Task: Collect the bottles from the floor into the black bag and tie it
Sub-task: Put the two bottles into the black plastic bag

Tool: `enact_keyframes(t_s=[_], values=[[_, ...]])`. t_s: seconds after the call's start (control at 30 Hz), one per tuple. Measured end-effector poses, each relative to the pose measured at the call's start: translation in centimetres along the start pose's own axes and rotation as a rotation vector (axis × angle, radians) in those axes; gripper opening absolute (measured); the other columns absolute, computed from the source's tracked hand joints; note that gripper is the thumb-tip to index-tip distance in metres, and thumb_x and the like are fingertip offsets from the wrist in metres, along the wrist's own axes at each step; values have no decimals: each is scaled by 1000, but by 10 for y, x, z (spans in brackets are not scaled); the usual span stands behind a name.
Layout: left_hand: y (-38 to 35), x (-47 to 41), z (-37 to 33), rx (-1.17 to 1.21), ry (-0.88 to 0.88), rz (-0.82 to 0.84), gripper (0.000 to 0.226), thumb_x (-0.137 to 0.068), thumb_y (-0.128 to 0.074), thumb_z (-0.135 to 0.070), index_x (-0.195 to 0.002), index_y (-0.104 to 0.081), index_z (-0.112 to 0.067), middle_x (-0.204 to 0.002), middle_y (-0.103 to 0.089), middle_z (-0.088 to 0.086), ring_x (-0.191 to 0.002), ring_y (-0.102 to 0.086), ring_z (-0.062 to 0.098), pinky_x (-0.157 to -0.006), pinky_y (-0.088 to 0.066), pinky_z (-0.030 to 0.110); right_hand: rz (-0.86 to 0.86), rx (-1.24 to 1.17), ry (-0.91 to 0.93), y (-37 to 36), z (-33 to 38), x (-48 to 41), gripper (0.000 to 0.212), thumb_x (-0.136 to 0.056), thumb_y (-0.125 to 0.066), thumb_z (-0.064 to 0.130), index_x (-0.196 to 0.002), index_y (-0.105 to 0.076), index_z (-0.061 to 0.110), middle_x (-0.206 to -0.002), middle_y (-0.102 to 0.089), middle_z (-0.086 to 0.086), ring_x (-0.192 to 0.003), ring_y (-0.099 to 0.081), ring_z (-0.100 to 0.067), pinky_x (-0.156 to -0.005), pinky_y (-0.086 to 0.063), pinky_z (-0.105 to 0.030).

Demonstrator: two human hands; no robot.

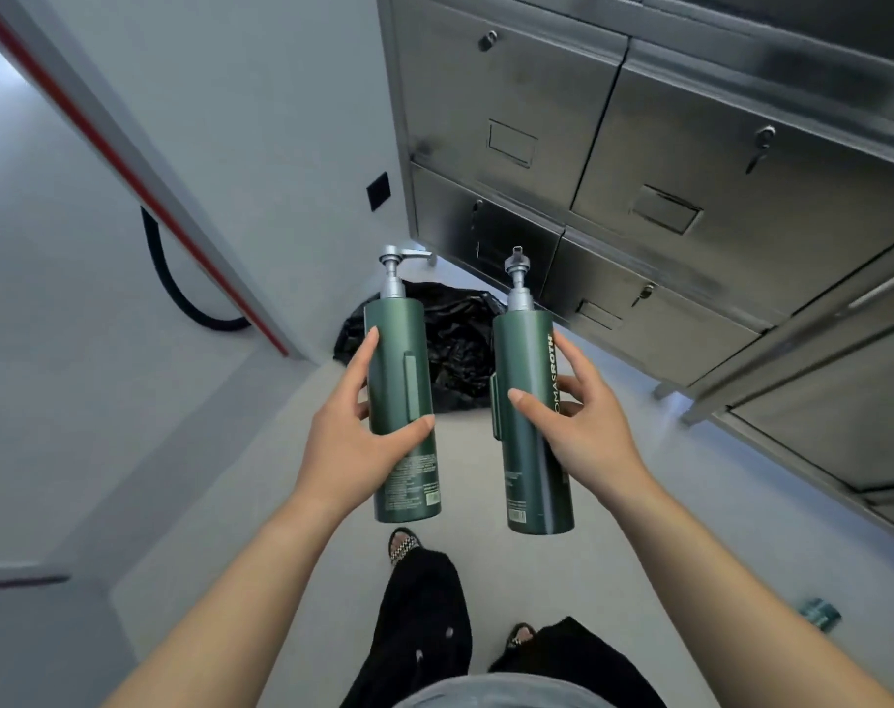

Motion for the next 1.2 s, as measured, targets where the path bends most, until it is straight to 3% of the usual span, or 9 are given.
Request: enact_keyframes(t_s=[0.17, 0.27, 0.33, 0.47, 0.57, 0.67, 0.8, 1.07, 1.2], values=[[18, -74, 1, -9, -17, 63, 98, -62, -83, -33, -132, -23, -65, -108, -45, -51, -99, -51, -24, -74, -40, -5, 15, 26, 11, -32, 26, -61, 75, -75, -75, 33, -135, -34, 51, -111, -59, 8, -97, -64, -13, -82, -52, -28], [23, -114, 4, -23, -19, 94, 98, -62, -83, -34, -131, -22, -67, -120, -46, -41, -109, -55, -11, -90, -46, 12, -10, 16, 14, -42, 35, -94, 73, -76, -74, 32, -134, -34, 52, -110, -59, 13, -101, -62, -15, -81, -51, -25], [22, -139, 6, -36, -8, 114, 99, -62, -83, -34, -131, -21, -68, -118, -45, -42, -111, -55, -6, -93, -47, 21, -29, 8, 4, -42, 37, -114, 73, -76, -74, 32, -133, -35, 52, -111, -58, 14, -104, -61, -16, -85, -51, -28], [14, -192, 5, -55, 8, 117, 99, -61, -83, -38, -130, -19, -70, -107, -40, -54, -100, -50, -24, -80, -41, 3, -43, 43, -23, -31, 37, -161, 71, -76, -75, 31, -129, -36, 58, -114, -58, 16, -103, -61, -7, -80, -49, -17], [3, -230, -1, -59, 20, 107, 101, -62, -83, -37, -132, -17, -69, -122, -41, -39, -102, -51, -14, -87, -40, 12, -25, 36, -42, -22, 37, -204, 73, -75, -75, 30, -132, -35, 55, -125, -58, 4, -103, -62, -11, -90, -52, -33], [-5, -265, -7, -84, 43, 70, 101, -63, -83, -35, -133, -17, -66, -129, -45, -29, -109, -52, -5, -92, -41, 18, 7, 44, -62, -17, 40, -250, 73, -74, -75, 32, -129, -35, 58, -122, -59, 3, -104, -62, -17, -93, -51, -42], [-13, -310, -10, -106, 68, 60, 101, -63, -82, -37, -132, -14, -68, -113, -39, -46, -97, -44, -29, -80, -35, 5, 44, 56, -77, -19, 41, -307, 74, -73, -75, 36, -128, -32, 62, -123, -58, 4, -108, -60, -18, -94, -50, -42], [-11, -394, 11, -138, 90, 132, 102, -63, -83, -34, -132, -15, -68, -111, -42, -46, -98, -46, -29, -74, -38, -1, 43, 79, -123, -53, 28, -376, 74, -73, -74, 39, -129, -31, 59, -114, -57, 11, -101, -57, -2, -85, -49, -27], [-5, -444, 30, -160, 62, 230, 104, -62, -84, -30, -136, -18, -62, -111, -44, -44, -99, -47, -28, -73, -39, -5, -44, 94, -196, -77, 16, -391, 74, -73, -74, 40, -130, -31, 59, -104, -54, 23, -91, -56, 12, -67, -44, -4]])
Point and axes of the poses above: each hand's wrist, its own x-axis away from the middle knuckle, its own y-axis out of the back of the hand, z = x × y, the point moved 7 cm from there along -x, towards the middle knuckle
